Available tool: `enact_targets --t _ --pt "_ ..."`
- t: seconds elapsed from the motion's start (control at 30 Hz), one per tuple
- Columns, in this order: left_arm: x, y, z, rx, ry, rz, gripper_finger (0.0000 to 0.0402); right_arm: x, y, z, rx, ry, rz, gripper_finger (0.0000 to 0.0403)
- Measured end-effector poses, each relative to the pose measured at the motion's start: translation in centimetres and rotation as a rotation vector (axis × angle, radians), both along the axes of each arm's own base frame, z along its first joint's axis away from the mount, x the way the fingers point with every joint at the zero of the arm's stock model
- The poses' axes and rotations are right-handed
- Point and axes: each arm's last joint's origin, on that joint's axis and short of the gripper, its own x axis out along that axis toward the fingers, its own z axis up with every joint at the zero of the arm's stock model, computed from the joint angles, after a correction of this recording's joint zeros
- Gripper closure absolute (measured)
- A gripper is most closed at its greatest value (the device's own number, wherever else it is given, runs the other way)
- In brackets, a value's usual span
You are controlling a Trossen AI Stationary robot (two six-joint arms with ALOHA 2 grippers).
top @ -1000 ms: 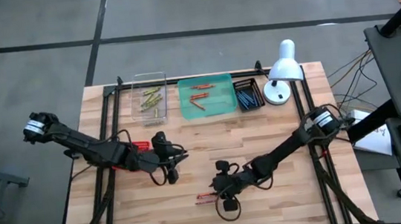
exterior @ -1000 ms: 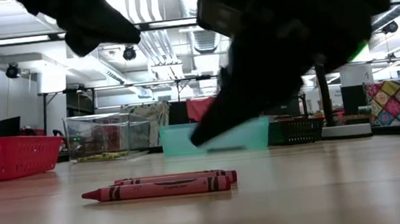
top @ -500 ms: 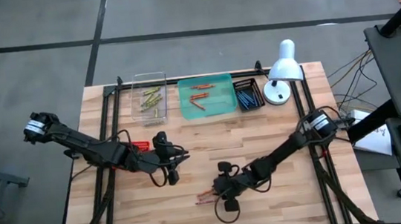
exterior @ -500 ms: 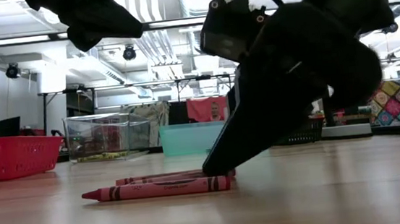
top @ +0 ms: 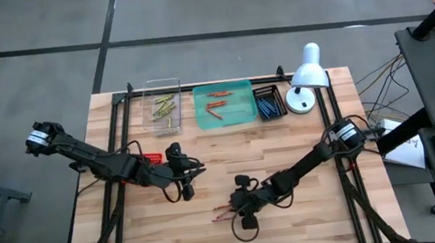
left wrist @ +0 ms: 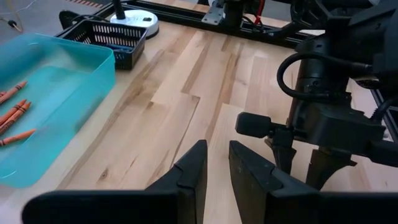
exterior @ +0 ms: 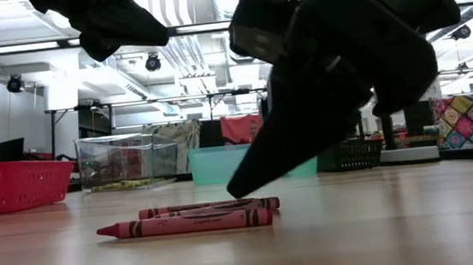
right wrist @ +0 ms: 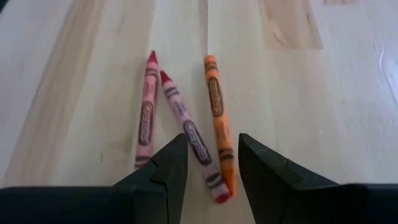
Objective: Sort crayons
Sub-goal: Put the orange crayon into the green bin
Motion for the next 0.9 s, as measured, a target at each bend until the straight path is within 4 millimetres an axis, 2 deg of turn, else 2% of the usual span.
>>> enact_targets --t 0.43,0.53,0.7,0.9 --pt "0.0 0.0 0.0 0.014 0.002 -0.007 0.0352 1.8 -1.2 1.5 0.003 -0.071 -0.021 0.0273" --pt "0.0 0.0 0.0 0.022 0.003 -0.011 0.0352 2.2 -0.9 1.4 0.024 -0.116 -0.019 0.0273" --pt "0.0 0.0 0.1 0.019 -0.007 -0.010 0.0352 2.6 -0.9 -0.2 0.017 -0.085 -0.024 0.0273" --pt "0.1 0.0 0.2 0.015 -0.016 -0.010 0.0352 2.9 -1.0 -0.1 0.014 -0.092 -0.026 0.0273"
